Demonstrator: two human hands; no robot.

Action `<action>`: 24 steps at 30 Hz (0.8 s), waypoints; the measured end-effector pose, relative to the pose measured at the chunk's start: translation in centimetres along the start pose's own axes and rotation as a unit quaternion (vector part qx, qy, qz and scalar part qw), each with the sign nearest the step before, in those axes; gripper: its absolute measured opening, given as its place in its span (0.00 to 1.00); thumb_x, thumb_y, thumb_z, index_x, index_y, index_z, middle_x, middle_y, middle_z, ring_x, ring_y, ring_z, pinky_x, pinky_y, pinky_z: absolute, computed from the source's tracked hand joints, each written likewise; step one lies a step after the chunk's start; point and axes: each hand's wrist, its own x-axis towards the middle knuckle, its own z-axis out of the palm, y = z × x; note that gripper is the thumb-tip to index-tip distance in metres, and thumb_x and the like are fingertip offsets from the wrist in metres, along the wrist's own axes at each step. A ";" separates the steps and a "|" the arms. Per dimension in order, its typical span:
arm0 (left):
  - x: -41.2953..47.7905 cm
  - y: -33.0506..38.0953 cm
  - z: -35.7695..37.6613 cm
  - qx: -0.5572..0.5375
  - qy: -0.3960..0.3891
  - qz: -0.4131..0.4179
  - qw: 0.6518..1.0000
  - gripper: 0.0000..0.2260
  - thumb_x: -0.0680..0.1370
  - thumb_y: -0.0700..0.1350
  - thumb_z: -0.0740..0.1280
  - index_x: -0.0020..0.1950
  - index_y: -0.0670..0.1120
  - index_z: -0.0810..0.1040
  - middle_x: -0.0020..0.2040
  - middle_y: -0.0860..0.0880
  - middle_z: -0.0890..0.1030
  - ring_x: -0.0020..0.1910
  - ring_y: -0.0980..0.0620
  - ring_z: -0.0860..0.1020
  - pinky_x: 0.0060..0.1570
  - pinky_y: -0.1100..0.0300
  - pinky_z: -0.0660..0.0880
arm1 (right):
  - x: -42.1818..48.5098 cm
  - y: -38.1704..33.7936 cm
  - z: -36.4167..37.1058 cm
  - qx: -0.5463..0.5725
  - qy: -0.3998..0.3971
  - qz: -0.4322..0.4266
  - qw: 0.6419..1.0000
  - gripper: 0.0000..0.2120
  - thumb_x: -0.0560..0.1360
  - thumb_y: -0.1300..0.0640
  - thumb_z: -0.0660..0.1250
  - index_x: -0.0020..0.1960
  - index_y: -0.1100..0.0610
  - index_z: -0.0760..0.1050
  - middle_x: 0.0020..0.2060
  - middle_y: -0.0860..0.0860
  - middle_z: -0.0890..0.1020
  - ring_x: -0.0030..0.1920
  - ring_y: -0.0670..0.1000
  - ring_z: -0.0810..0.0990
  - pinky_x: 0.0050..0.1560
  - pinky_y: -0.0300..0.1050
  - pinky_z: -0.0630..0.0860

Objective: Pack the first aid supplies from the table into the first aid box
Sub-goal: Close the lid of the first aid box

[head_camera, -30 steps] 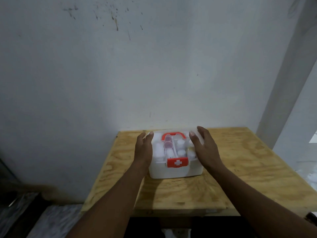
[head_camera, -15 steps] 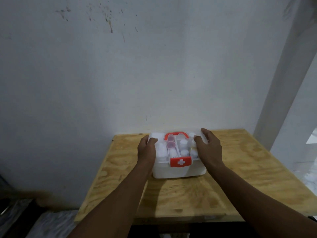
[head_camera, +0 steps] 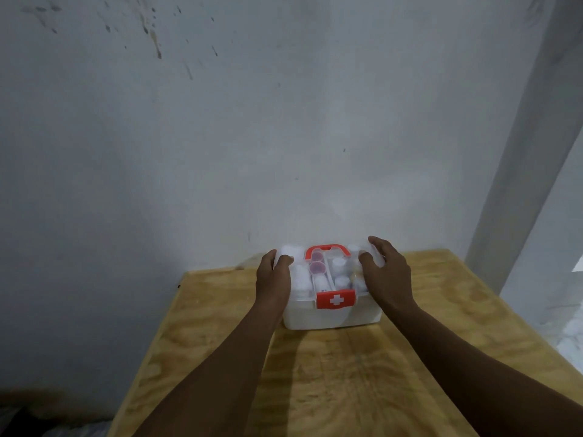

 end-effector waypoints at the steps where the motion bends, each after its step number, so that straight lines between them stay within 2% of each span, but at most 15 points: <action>1: 0.3 -0.3 0.1 0.002 0.000 0.001 1.000 0.11 0.80 0.47 0.63 0.63 0.53 0.73 0.61 0.49 0.78 0.56 0.46 0.78 0.59 0.47 0.77 | 0.0 0.2 0.2 -0.002 0.001 -0.002 1.000 0.20 0.79 0.51 0.64 0.70 0.53 0.71 0.70 0.52 0.74 0.69 0.55 0.72 0.67 0.51 0.69; 3: 0.5 -0.7 0.2 0.033 0.008 0.009 0.999 0.16 0.81 0.48 0.62 0.70 0.52 0.71 0.68 0.47 0.76 0.61 0.45 0.77 0.63 0.44 0.76 | -0.1 0.3 0.4 -0.011 0.008 -0.012 1.000 0.21 0.80 0.50 0.63 0.71 0.53 0.70 0.71 0.52 0.74 0.70 0.55 0.72 0.67 0.50 0.68; 5: 0.3 -1.2 -0.2 0.119 0.053 0.086 0.988 0.22 0.82 0.52 0.59 0.77 0.53 0.64 0.77 0.48 0.68 0.72 0.44 0.70 0.70 0.43 0.70 | -0.5 0.5 0.2 -0.084 0.042 -0.092 0.991 0.22 0.79 0.47 0.60 0.71 0.54 0.70 0.72 0.54 0.72 0.73 0.56 0.69 0.71 0.54 0.65; 6: -0.1 -1.4 -0.7 0.183 0.084 0.163 0.966 0.24 0.82 0.55 0.57 0.78 0.53 0.62 0.79 0.48 0.65 0.76 0.45 0.66 0.73 0.44 0.65 | -0.7 0.7 -0.1 -0.139 0.056 -0.159 0.976 0.24 0.79 0.46 0.59 0.72 0.56 0.69 0.73 0.55 0.70 0.75 0.56 0.65 0.74 0.56 0.63; 7: -0.6 -1.5 -1.3 0.250 0.107 0.253 0.929 0.26 0.81 0.57 0.56 0.79 0.52 0.61 0.80 0.48 0.63 0.78 0.46 0.62 0.76 0.45 0.61 | -1.0 1.1 -0.3 -0.186 0.062 -0.230 0.953 0.26 0.78 0.45 0.58 0.73 0.56 0.68 0.75 0.56 0.67 0.77 0.57 0.62 0.75 0.57 0.59; 9: -1.3 -1.7 -2.4 0.355 0.105 0.401 0.838 0.28 0.80 0.58 0.54 0.79 0.50 0.62 0.81 0.46 0.61 0.80 0.46 0.58 0.77 0.48 0.55 | -1.6 1.6 -0.9 -0.242 0.041 -0.328 0.912 0.29 0.78 0.46 0.57 0.76 0.57 0.63 0.78 0.57 0.60 0.79 0.56 0.55 0.77 0.57 0.53; 11: -1.8 -2.2 -2.9 0.422 0.059 0.465 0.776 0.28 0.81 0.57 0.54 0.80 0.48 0.61 0.82 0.45 0.58 0.81 0.46 0.54 0.78 0.48 0.51 | -2.4 1.9 -1.1 -0.278 0.005 -0.367 0.888 0.31 0.79 0.45 0.55 0.78 0.58 0.58 0.79 0.57 0.55 0.80 0.56 0.51 0.78 0.59 0.51; 14: -2.7 -3.2 -3.0 0.486 -0.010 0.483 0.728 0.28 0.82 0.58 0.51 0.81 0.48 0.58 0.82 0.45 0.55 0.82 0.46 0.50 0.79 0.43 0.52 | -3.5 2.6 -0.9 -0.336 -0.046 -0.370 0.865 0.33 0.80 0.42 0.50 0.79 0.58 0.54 0.80 0.56 0.53 0.80 0.54 0.48 0.77 0.62 0.52; 16: -2.9 -4.3 -3.1 0.502 -0.032 0.484 0.716 0.28 0.83 0.57 0.52 0.81 0.49 0.56 0.82 0.45 0.55 0.82 0.46 0.50 0.77 0.41 0.57 | -4.2 3.3 -0.9 -0.358 -0.066 -0.364 0.857 0.33 0.81 0.40 0.49 0.80 0.57 0.51 0.80 0.56 0.52 0.80 0.54 0.48 0.76 0.64 0.55; 18: -2.9 -5.2 -3.2 0.500 -0.033 0.478 0.722 0.28 0.83 0.57 0.55 0.81 0.49 0.56 0.82 0.45 0.56 0.82 0.45 0.52 0.76 0.41 0.60 | -4.7 3.7 -1.1 -0.369 -0.071 -0.359 0.854 0.33 0.81 0.40 0.49 0.80 0.57 0.50 0.80 0.55 0.52 0.80 0.54 0.48 0.76 0.64 0.55; 24: -2.9 -5.7 -2.8 0.508 -0.010 0.479 0.716 0.29 0.83 0.58 0.55 0.81 0.48 0.55 0.81 0.44 0.59 0.81 0.43 0.54 0.77 0.44 0.57 | -4.6 3.9 -1.0 -0.387 -0.079 -0.348 0.850 0.34 0.81 0.40 0.51 0.80 0.56 0.49 0.80 0.54 0.50 0.80 0.53 0.46 0.76 0.63 0.54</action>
